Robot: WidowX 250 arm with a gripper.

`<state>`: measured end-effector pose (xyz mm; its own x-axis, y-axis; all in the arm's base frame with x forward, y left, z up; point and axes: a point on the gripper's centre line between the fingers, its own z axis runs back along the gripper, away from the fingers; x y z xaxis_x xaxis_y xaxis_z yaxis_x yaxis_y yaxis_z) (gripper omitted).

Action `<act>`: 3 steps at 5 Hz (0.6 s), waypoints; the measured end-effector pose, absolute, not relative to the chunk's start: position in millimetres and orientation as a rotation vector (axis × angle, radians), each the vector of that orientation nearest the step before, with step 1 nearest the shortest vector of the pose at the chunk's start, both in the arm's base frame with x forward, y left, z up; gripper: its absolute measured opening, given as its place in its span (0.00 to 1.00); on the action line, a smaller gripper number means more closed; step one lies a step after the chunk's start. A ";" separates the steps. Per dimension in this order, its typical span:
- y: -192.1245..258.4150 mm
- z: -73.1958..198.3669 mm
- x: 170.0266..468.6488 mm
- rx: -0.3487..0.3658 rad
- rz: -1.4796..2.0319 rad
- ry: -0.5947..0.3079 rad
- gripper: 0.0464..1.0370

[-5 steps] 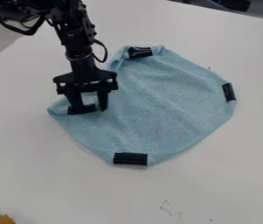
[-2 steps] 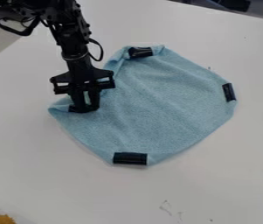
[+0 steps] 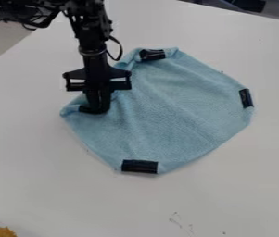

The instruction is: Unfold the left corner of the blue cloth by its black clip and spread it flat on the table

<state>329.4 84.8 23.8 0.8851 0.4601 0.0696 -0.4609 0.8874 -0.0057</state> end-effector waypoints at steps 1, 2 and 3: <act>84.9 32.2 336.0 0.021 0.493 -0.076 0.02; 86.0 38.9 343.8 0.011 0.522 -0.100 0.01; 99.2 46.1 354.8 -0.021 0.548 -0.167 0.01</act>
<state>354.8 99.2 46.1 0.8404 0.5203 0.1519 -0.5168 0.8537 -0.0646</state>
